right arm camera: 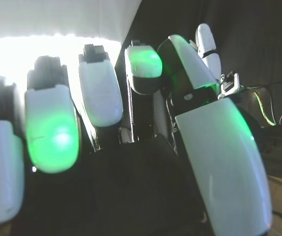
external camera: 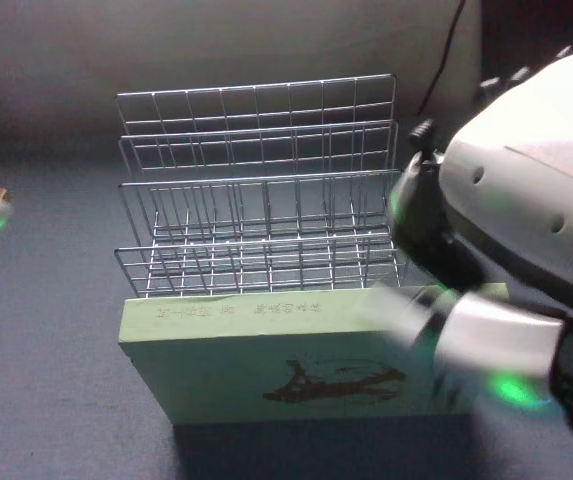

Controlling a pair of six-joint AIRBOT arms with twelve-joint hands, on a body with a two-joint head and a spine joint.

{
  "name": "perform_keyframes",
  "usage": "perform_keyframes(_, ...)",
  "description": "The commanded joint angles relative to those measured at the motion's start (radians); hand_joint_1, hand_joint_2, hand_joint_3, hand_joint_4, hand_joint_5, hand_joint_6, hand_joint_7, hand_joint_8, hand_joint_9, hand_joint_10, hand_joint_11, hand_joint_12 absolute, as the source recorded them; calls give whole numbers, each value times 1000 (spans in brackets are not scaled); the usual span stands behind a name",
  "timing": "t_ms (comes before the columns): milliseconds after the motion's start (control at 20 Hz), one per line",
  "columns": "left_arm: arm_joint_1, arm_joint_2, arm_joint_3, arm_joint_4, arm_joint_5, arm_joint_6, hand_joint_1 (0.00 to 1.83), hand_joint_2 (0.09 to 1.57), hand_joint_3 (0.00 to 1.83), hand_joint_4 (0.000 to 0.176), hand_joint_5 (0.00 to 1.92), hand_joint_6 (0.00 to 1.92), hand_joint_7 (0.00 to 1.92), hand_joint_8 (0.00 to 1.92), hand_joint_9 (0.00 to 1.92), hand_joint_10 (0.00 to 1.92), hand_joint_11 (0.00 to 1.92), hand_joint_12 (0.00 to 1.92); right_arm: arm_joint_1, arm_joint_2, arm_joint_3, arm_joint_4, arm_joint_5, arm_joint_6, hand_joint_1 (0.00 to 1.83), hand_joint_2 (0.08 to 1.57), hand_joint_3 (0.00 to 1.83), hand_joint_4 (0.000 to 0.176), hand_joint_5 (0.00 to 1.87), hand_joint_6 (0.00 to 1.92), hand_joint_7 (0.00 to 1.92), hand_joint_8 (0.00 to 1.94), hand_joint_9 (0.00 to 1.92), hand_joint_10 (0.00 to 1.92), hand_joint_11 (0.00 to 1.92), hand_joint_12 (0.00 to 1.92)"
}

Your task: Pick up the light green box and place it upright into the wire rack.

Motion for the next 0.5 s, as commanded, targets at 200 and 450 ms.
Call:
perform_keyframes(200,-7,0,-3,66,-60,4,202,1107,7,85,192,1,140,2,138,16,0,620,-7,-12,-4,-84,-6,7,122,928,12,29,132,0,112,1,61,0,0,466)
perform_keyframes(450,-7,0,-10,43,-57,4,202,1110,6,85,203,4,133,1,139,12,0,618,3,-102,2,-83,-116,62,252,917,3,21,110,0,97,0,52,0,0,450)
